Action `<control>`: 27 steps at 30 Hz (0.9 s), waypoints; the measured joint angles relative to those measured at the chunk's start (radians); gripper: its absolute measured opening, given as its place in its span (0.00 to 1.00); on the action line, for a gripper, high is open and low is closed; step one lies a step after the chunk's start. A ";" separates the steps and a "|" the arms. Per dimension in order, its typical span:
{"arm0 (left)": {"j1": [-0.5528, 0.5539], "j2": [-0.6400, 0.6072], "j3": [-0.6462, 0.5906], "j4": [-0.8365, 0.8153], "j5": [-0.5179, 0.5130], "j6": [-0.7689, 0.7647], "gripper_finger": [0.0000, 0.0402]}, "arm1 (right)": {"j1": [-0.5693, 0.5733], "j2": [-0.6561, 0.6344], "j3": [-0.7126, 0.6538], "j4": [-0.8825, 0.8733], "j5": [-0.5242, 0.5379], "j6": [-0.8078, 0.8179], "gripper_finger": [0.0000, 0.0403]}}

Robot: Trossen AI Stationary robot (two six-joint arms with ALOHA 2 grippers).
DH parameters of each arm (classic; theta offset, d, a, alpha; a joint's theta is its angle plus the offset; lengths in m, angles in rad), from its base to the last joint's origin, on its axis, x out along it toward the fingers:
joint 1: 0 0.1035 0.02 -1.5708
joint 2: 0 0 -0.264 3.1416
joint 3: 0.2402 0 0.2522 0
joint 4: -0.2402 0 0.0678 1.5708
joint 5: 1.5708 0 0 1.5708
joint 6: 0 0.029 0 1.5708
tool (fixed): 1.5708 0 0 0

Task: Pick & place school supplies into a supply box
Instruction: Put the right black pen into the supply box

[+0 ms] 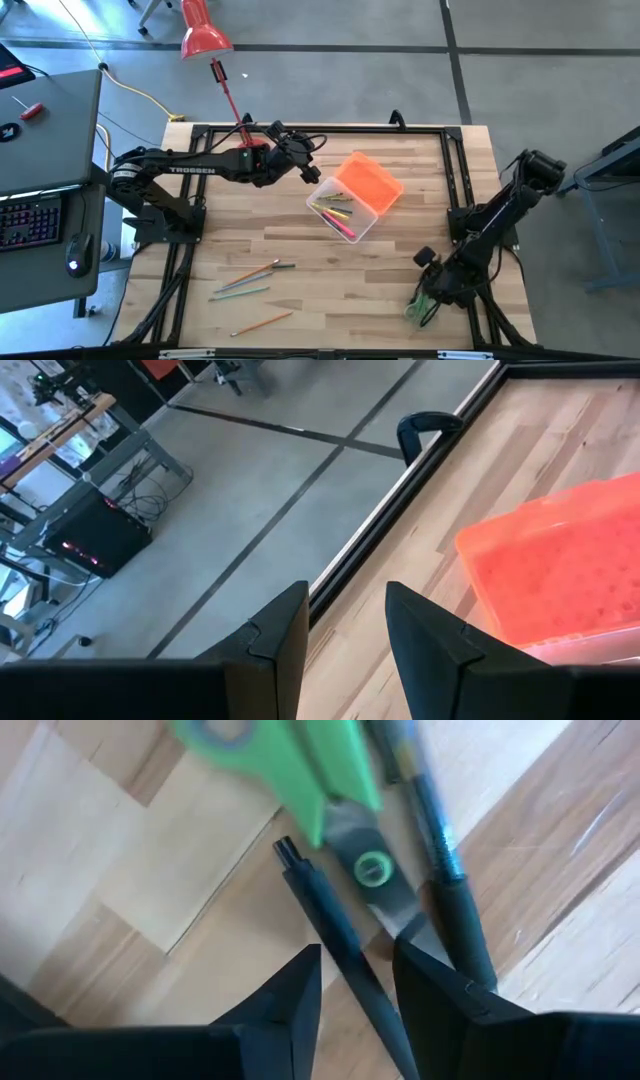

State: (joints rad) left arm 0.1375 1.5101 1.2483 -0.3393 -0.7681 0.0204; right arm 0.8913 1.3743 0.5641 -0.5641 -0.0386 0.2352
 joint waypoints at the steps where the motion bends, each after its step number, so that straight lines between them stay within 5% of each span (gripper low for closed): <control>1: 0.000 0.000 0.000 0.000 0.000 0.000 0.41 | 0.000 0.000 -0.012 0.023 -0.002 -0.009 0.27; 10: 0.000 0.000 0.000 0.000 0.001 0.000 0.41 | 0.000 -0.005 -0.065 0.109 0.034 -0.060 0.26; 18: 0.000 0.000 0.000 0.000 0.001 0.000 0.41 | -0.002 -0.002 -0.063 0.124 0.042 -0.056 0.06; 27: 0.000 0.000 0.000 0.009 0.001 0.000 0.41 | -0.092 0.000 0.123 0.066 0.119 -0.182 0.06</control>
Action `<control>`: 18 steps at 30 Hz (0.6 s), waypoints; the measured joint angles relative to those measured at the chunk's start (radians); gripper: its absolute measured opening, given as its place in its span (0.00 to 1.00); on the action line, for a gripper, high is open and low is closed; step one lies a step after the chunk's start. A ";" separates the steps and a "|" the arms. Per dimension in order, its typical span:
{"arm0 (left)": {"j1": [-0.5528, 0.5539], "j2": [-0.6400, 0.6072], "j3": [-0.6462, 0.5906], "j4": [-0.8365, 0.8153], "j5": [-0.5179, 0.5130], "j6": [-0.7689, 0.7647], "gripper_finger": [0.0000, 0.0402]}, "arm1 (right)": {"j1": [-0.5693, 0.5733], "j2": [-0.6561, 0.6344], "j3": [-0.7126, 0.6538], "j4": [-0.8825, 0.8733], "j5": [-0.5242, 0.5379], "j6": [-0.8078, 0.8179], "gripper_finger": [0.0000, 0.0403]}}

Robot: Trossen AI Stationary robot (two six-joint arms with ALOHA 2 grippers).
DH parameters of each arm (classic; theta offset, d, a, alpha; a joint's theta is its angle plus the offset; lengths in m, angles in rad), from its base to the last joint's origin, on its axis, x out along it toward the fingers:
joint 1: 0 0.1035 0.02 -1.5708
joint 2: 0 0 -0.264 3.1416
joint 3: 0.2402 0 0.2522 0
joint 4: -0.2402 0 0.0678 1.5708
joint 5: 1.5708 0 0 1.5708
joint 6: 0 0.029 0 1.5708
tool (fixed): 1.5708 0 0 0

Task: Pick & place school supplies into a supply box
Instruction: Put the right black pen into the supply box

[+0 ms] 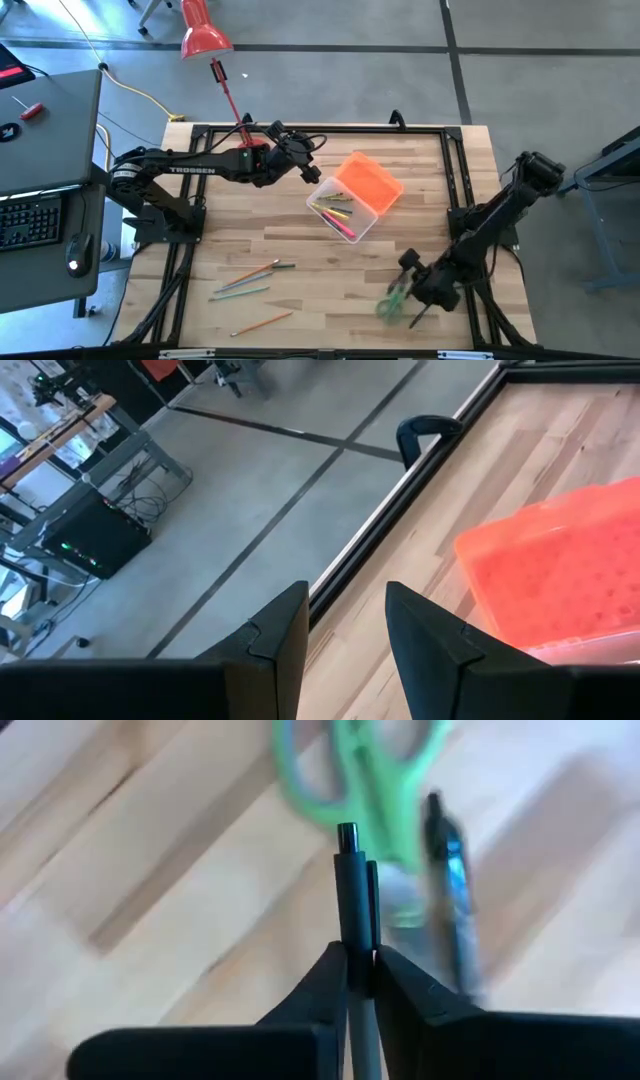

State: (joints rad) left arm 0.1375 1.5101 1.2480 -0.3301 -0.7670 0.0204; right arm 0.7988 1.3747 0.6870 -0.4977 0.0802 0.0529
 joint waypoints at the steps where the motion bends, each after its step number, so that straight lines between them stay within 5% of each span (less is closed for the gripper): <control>1: 0.000 0.000 0.000 0.006 0.000 0.000 0.41 | -0.021 0.003 0.020 -0.009 0.018 -0.016 0.06; 7: 0.000 0.000 0.000 0.046 0.031 0.022 0.41 | -0.179 0.001 0.116 -0.032 0.160 -0.235 0.04; 12: 0.000 0.000 0.000 0.050 0.040 0.029 0.41 | -0.362 0.002 0.130 0.127 0.405 -0.438 0.04; 18: 0.000 0.000 0.000 0.051 0.034 0.041 0.41 | -0.595 0.044 0.130 0.414 0.509 -0.207 0.04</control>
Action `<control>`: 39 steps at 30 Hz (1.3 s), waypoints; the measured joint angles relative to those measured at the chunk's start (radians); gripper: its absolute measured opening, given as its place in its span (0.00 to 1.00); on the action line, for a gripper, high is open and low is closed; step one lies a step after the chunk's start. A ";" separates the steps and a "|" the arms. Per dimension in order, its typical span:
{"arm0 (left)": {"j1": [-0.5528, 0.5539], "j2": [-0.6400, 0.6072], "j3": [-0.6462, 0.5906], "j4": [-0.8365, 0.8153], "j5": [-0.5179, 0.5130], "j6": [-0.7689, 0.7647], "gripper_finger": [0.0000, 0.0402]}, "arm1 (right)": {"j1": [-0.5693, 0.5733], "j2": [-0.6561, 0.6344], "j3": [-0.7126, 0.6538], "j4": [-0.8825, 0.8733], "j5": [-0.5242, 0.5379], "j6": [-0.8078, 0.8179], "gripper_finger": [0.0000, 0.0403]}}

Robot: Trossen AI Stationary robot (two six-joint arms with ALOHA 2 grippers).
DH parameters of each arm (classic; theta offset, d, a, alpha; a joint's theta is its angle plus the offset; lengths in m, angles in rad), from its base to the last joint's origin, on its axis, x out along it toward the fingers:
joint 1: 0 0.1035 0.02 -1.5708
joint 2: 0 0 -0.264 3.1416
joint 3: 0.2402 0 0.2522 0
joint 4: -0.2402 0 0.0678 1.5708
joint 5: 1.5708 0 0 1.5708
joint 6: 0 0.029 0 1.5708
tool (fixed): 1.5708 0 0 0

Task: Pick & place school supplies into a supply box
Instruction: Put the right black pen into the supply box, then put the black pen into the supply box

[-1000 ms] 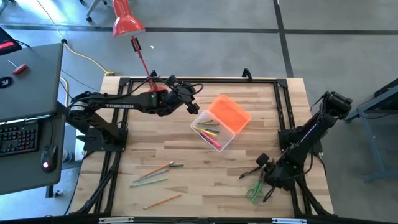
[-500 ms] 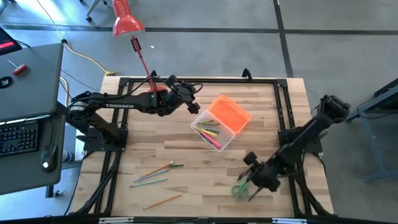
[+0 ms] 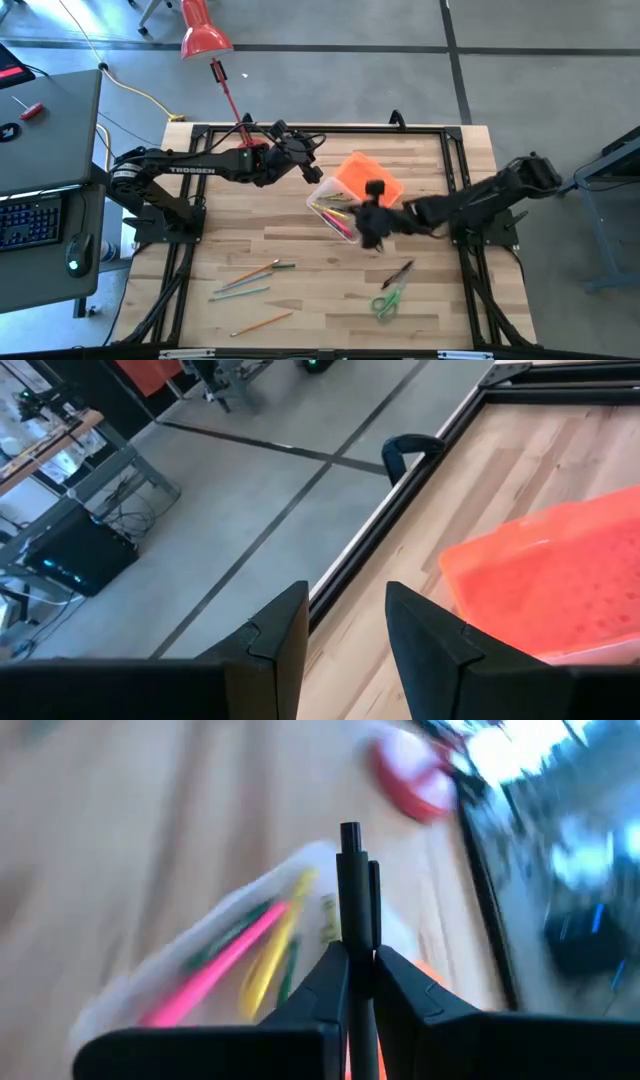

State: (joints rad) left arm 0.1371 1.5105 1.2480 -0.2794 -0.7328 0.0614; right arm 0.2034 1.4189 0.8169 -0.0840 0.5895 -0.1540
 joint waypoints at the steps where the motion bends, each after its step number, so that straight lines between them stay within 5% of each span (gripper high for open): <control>1: 0.000 0.000 0.000 0.000 -0.001 0.007 0.41 | -0.032 0.012 0.000 0.030 -0.002 0.091 0.04; 5: 0.000 0.000 0.000 0.000 -0.015 0.013 0.41 | -0.149 0.065 0.000 0.061 -0.126 0.415 0.04; 11: 0.000 0.000 0.000 0.000 -0.048 0.013 0.41 | -0.253 0.142 0.000 0.142 -0.322 0.596 0.05; 20: 0.000 0.000 0.000 0.000 -0.057 0.020 0.41 | -0.275 0.239 0.001 0.134 -0.300 0.488 0.06; 30: 0.000 0.000 0.000 0.000 -0.059 0.020 0.41 | -0.275 0.238 0.001 0.134 -0.296 0.487 0.20; 39: 0.000 0.000 0.000 0.000 -0.061 0.020 0.41 | -0.270 0.116 0.001 0.108 -0.569 0.492 0.28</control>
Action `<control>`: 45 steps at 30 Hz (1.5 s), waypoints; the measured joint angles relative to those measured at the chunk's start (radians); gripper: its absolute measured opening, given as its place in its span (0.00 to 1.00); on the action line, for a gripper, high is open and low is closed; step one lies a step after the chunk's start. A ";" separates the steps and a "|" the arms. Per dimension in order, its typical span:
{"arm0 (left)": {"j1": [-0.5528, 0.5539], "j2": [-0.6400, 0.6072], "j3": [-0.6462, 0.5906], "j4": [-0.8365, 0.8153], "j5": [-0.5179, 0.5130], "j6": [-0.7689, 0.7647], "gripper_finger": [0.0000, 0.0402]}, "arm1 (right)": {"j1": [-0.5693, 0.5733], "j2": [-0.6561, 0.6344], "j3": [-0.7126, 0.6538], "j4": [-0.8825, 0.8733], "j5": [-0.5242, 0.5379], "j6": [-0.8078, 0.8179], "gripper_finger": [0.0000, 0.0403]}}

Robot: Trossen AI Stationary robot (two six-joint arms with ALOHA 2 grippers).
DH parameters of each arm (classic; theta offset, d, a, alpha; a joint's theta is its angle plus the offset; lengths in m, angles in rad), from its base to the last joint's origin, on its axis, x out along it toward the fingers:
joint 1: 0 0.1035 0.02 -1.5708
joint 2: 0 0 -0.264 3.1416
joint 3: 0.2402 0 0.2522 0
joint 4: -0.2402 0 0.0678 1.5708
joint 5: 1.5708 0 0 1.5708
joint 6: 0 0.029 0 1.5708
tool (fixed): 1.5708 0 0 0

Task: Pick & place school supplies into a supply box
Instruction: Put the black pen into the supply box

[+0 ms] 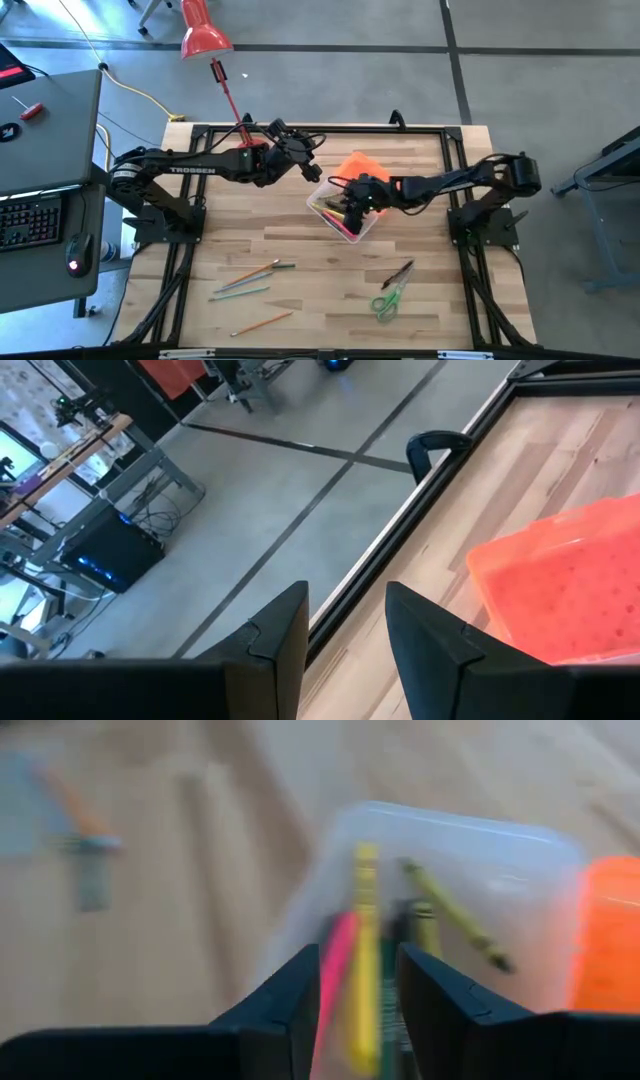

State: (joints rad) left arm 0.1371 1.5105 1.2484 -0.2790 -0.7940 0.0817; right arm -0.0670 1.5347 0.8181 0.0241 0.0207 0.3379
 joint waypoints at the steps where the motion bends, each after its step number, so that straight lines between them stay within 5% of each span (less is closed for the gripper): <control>1: 0.000 0.000 0.000 0.000 0.000 0.001 0.41 | 0.006 -0.026 0.000 -0.024 -0.036 0.001 0.28; 10: 0.000 0.000 0.000 -0.001 0.000 0.019 0.41 | 0.211 -0.235 0.000 -0.338 -0.148 -0.004 0.28; 21: 0.000 0.000 0.000 0.000 0.002 0.018 0.41 | 0.529 -0.239 -0.158 -0.334 -0.003 -0.134 0.28; 29: 0.000 0.000 0.000 0.000 0.027 0.018 0.41 | 0.597 -0.239 -0.309 -0.245 -0.050 -0.028 0.28; 45: 0.000 0.000 0.000 0.000 0.027 0.018 0.41 | 0.618 -0.241 -0.536 0.012 0.021 -0.137 0.24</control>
State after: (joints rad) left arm 0.1371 1.5105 1.2488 -0.2790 -0.7673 0.0998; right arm 0.5509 1.2934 0.2823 0.0359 0.0415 0.2011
